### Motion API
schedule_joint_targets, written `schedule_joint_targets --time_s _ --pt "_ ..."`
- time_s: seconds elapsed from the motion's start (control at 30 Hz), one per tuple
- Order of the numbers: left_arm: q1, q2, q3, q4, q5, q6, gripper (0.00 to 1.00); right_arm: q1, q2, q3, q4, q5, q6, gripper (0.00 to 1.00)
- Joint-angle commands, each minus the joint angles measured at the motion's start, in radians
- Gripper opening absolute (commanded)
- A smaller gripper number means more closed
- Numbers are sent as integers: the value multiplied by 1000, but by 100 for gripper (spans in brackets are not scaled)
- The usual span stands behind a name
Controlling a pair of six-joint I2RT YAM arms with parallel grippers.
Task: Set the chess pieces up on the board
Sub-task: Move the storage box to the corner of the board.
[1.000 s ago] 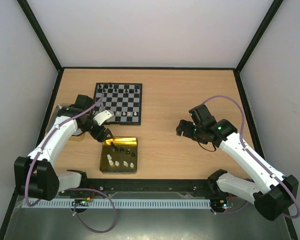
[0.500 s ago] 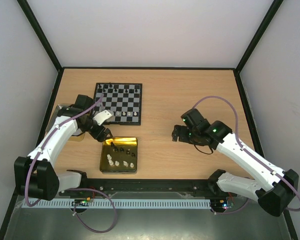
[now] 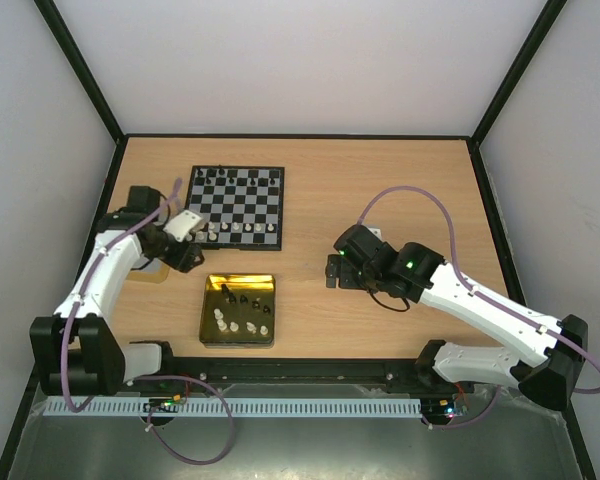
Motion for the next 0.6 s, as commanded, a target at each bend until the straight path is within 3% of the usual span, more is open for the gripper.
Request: schedule_joint_targets --time_s 0.0,0.17,0.57 --pt "150 50 37 8 -24 68 61 4 -30 -29 -17 34 65 98" --pt "248 131 45 73 -78 85 39 5 -31 -37 -24 35 72 98" --pt "329 466 194 263 -176 28 42 5 -23 -34 -53 33 93 98"
